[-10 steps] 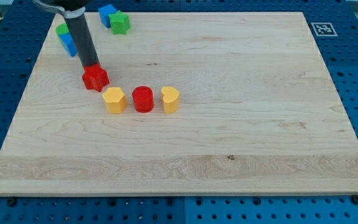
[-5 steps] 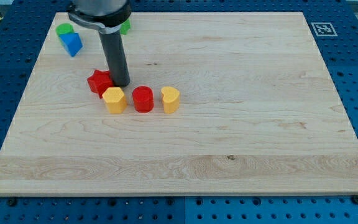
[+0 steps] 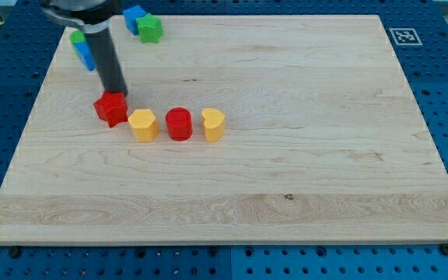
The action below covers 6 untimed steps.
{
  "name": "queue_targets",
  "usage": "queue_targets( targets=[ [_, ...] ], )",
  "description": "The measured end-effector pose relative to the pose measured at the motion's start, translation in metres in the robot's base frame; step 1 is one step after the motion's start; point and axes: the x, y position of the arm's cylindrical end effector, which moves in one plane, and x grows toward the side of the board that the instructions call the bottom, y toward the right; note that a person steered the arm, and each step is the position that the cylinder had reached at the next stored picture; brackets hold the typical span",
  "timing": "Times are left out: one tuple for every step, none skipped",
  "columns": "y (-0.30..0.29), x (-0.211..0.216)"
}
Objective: Move the red star to the left of the yellow hexagon
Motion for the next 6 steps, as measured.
queue_targets(
  targets=[
    [-0.005, 0.002],
    [0.000, 0.012],
    [0.000, 0.028],
    [-0.008, 0.044],
    [-0.027, 0.050],
    [-0.042, 0.034]
  ],
)
